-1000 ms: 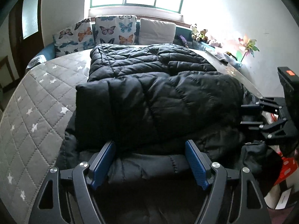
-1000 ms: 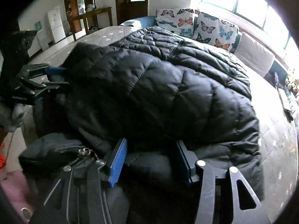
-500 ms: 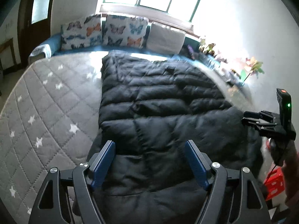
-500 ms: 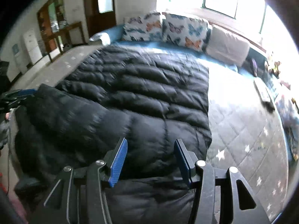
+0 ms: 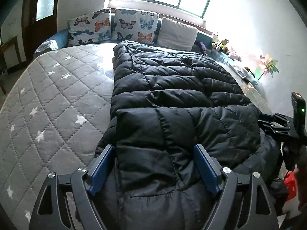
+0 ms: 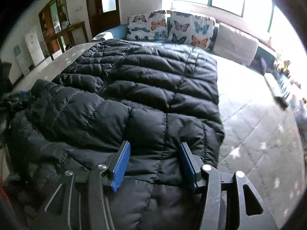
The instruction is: Fold large clothes
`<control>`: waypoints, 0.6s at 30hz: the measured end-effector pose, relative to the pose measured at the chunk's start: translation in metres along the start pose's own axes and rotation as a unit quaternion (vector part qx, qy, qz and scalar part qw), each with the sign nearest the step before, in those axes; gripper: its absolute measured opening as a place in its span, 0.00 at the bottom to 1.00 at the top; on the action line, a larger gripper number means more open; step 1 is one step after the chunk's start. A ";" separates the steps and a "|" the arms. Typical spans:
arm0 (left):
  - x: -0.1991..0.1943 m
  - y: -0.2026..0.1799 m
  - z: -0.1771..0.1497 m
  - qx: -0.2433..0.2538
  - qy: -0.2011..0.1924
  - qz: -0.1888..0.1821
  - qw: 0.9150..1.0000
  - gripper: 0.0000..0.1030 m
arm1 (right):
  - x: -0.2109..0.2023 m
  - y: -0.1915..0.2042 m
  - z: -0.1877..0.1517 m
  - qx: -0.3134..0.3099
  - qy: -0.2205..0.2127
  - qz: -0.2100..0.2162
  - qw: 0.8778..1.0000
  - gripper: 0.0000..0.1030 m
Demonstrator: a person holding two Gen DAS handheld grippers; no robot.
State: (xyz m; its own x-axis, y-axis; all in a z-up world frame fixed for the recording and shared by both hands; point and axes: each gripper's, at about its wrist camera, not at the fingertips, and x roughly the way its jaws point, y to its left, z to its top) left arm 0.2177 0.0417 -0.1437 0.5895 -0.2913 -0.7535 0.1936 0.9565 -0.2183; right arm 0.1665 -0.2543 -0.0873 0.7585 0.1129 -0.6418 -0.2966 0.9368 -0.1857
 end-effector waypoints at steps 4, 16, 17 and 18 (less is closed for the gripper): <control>-0.032 -0.007 -0.006 -0.001 -0.012 0.007 1.000 0.86 | -0.029 0.011 -0.005 -0.016 -0.008 -0.002 1.000 0.56; -0.115 -0.084 -0.073 0.109 -0.002 -0.040 0.993 0.86 | -0.088 0.055 -0.066 -0.136 0.007 -0.024 0.990 0.62; -0.119 -0.089 -0.077 0.120 -0.006 -0.031 0.992 0.86 | -0.089 0.056 -0.071 -0.143 0.010 -0.026 0.989 0.62; -0.122 -0.092 -0.080 0.128 -0.012 -0.020 0.991 0.86 | -0.091 0.058 -0.079 -0.147 0.014 -0.021 0.989 0.62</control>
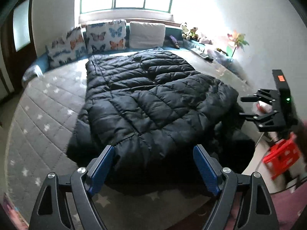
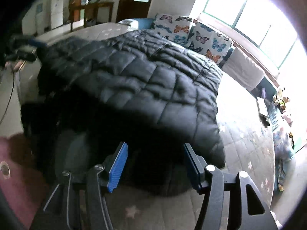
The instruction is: Fold large clothes
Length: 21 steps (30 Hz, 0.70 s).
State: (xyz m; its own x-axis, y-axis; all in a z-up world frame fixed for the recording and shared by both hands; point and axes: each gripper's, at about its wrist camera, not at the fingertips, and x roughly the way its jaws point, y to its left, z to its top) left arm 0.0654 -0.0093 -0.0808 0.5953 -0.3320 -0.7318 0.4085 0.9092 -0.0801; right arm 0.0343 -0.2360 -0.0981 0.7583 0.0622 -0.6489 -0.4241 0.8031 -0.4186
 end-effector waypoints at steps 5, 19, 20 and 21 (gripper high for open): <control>0.005 0.031 0.001 -0.069 0.010 0.006 0.998 0.87 | -0.003 0.015 -0.015 -0.018 0.005 -0.009 1.000 0.62; 0.043 0.073 0.042 -0.114 -0.019 0.034 0.993 0.17 | -0.003 -0.009 0.021 0.032 -0.054 -0.008 0.998 0.62; 0.039 0.077 0.049 -0.116 -0.033 0.034 0.992 0.17 | -0.003 -0.012 0.025 0.036 -0.059 -0.014 0.998 0.62; 0.037 0.081 0.054 -0.114 -0.043 0.037 0.992 0.16 | -0.003 -0.016 0.030 0.042 -0.065 -0.020 0.997 0.62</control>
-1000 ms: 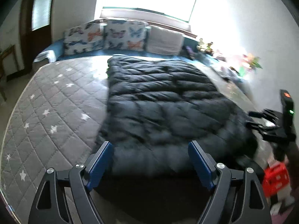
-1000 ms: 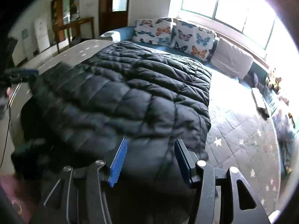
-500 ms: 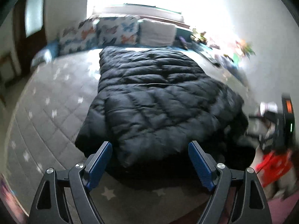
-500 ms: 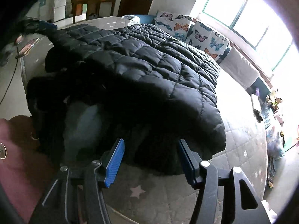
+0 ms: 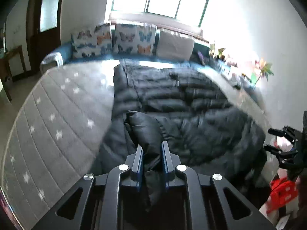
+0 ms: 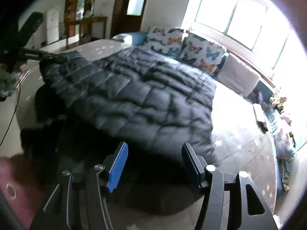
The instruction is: Fold large clothes
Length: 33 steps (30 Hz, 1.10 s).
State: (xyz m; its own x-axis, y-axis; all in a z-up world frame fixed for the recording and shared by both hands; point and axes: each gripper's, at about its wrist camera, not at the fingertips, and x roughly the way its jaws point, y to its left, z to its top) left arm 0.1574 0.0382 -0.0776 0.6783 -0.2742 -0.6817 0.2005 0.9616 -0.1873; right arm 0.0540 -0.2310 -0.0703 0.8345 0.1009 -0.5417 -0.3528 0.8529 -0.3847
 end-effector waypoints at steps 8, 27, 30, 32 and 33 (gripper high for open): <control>0.044 0.029 -0.001 -0.007 0.035 0.048 0.998 0.17 | 0.052 -0.039 0.013 0.094 0.005 0.004 0.996 0.62; -0.064 0.002 -0.041 0.017 0.028 -0.039 0.999 0.79 | -0.013 0.004 -0.039 -0.025 0.037 0.022 0.999 0.67; -0.073 -0.036 -0.058 0.059 0.042 -0.086 0.994 0.80 | -0.015 0.022 -0.053 -0.064 0.048 0.034 0.996 0.67; -0.067 -0.064 -0.070 0.089 0.057 -0.112 0.988 0.80 | -0.014 0.031 -0.062 -0.079 0.051 0.047 0.995 0.67; -0.059 -0.080 -0.077 0.108 0.071 -0.121 0.984 0.80 | -0.012 0.035 -0.066 -0.082 0.052 0.056 0.994 0.67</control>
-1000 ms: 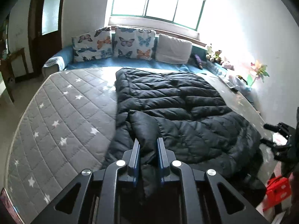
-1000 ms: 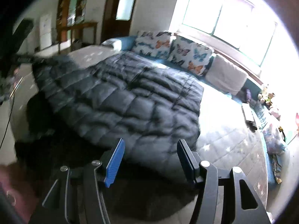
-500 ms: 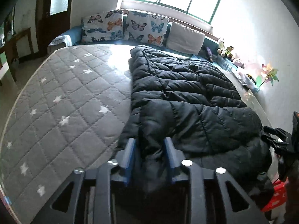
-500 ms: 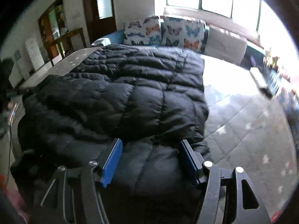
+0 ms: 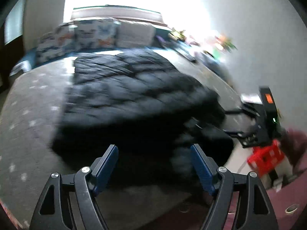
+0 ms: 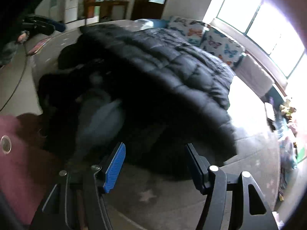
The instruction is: Fold large clothes
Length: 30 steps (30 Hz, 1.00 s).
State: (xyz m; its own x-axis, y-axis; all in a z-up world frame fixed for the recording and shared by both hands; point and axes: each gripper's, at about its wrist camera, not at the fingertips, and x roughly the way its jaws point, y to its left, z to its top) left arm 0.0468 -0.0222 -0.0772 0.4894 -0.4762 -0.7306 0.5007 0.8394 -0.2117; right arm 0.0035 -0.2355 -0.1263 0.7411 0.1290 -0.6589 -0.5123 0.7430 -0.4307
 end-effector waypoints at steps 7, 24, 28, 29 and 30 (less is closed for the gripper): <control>0.058 -0.041 -0.011 0.036 0.059 -0.012 0.998 0.66 | 0.007 0.041 -0.013 -0.092 -0.019 -0.022 0.995 0.67; 0.038 -0.006 0.009 0.008 0.069 -0.033 0.997 0.17 | 0.019 0.043 0.035 -0.053 -0.084 0.015 0.995 0.36; 0.000 0.011 -0.002 0.013 0.044 -0.032 0.998 0.44 | 0.001 0.019 0.051 0.008 -0.096 0.038 0.995 0.26; -0.009 0.013 -0.007 0.017 0.036 -0.019 0.999 0.55 | -0.003 0.017 0.053 0.016 -0.099 0.040 0.994 0.26; -0.020 0.016 -0.012 0.024 0.023 -0.002 0.999 0.70 | -0.008 0.011 0.059 0.028 -0.107 0.042 0.993 0.25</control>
State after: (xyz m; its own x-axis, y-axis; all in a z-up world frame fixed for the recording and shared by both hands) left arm 0.0364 0.0035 -0.0735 0.4540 -0.4657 -0.7596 0.5369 0.8234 -0.1838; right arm 0.0175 -0.1897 -0.0895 0.7749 0.3246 -0.5423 -0.5561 0.7580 -0.3409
